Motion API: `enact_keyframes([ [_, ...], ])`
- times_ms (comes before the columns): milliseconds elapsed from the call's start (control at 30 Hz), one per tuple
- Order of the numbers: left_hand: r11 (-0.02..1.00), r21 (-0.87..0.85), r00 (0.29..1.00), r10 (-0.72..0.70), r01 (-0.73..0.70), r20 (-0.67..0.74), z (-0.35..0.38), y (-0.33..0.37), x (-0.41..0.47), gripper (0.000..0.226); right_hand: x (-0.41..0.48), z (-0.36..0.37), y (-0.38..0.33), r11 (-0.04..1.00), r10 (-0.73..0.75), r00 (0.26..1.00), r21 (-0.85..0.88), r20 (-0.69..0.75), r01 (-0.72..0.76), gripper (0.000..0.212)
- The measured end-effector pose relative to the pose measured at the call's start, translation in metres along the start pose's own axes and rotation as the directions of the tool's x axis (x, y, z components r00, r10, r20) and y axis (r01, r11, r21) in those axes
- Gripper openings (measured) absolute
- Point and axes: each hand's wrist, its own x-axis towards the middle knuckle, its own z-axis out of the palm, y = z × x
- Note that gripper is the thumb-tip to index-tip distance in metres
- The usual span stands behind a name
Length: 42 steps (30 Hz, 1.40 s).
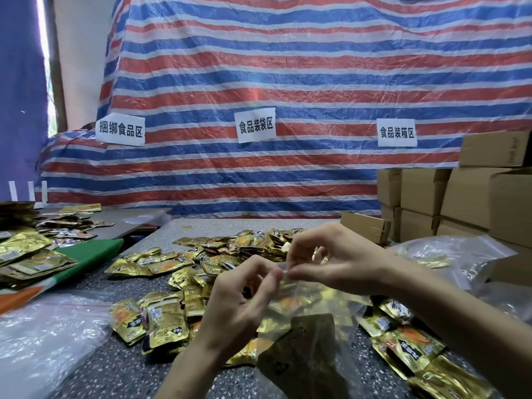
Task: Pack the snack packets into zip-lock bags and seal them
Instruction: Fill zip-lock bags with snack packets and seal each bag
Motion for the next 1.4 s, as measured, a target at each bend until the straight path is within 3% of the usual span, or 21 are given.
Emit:
enact_keyframes([
  [167, 0.996, -0.077, 0.997, -0.042, 0.037, -0.058, 0.004, 0.001, -0.002, 0.021, -0.006, -0.003, 0.005, 0.992, 0.029, 0.999, 0.125, 0.025, -0.031, 0.002],
  [400, 0.968, -0.234, 0.983, -0.123, 0.088, -0.139, 0.013, 0.004, -0.003, 0.017, -0.016, -0.012, 0.012, 0.990, 0.064, 0.998, 0.127, 0.010, -0.065, 0.002],
  [933, 0.976, -0.188, 0.975, -0.141, 0.108, -0.171, 0.003, -0.008, -0.005, 0.015, -0.055, -0.027, 0.046, 0.961, 0.196, 0.980, 0.206, -0.041, -0.184, 0.001],
  [1400, 0.982, -0.161, 0.976, -0.126, 0.098, -0.176, 0.003, -0.013, -0.005, 0.017, -0.079, -0.026, 0.057, 0.962, 0.215, 0.966, 0.200, -0.142, -0.185, 0.044],
])
